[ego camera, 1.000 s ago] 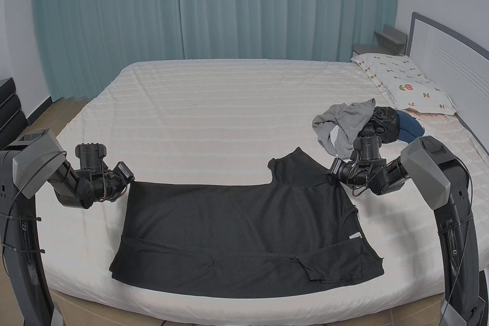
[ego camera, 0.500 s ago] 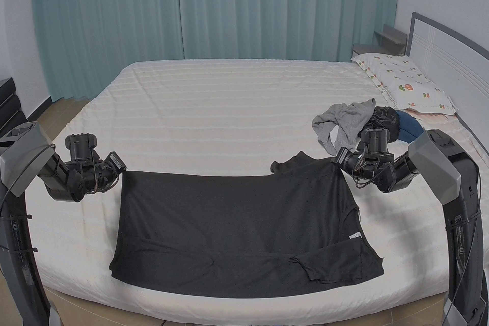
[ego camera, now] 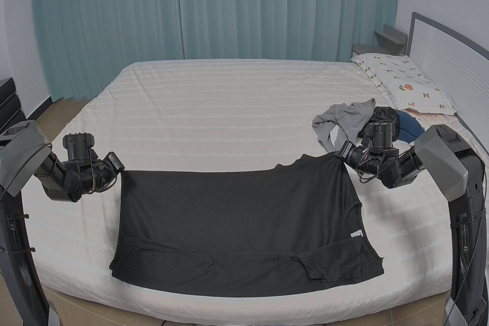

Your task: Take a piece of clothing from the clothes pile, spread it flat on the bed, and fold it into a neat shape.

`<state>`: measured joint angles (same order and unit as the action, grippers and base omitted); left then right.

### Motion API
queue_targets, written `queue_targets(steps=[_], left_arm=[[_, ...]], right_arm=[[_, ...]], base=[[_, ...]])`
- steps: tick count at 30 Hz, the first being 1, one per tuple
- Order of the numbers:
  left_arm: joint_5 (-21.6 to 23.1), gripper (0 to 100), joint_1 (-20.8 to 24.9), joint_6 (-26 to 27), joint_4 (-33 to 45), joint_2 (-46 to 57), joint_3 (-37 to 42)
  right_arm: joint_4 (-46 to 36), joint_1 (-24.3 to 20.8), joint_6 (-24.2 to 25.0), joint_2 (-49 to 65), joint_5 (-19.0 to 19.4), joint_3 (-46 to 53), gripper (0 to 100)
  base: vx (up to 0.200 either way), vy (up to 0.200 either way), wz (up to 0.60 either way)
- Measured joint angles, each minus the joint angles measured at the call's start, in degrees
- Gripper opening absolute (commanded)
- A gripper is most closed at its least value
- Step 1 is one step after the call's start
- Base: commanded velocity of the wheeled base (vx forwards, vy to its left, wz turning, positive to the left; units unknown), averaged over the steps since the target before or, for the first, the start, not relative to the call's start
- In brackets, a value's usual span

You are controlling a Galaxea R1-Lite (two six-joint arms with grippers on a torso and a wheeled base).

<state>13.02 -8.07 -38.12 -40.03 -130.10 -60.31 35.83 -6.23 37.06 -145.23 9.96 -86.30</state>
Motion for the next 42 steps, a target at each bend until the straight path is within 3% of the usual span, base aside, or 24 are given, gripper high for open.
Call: queue_targets(steps=[22,31,42], left_arm=[[0.1,0,-0.4,0.1,0.0,-0.3,-0.2],[0.2,0,-0.5,0.7,0.1,0.4,1.0],[0.6,0,-0.9,6.5,-0.1,3.8,7.9]], right_arm=[[0.0,-0.1,-0.6,1.8,0.0,2.6,0],[0.0,0.2,-0.9,5.1,1.6,8.2,0],[0.1,0.9,-2.5,12.4,5.1,21.3,0]], base=[[0.0,0.0,0.0],[0.0,0.0,0.0],[0.0,0.0,0.0]])
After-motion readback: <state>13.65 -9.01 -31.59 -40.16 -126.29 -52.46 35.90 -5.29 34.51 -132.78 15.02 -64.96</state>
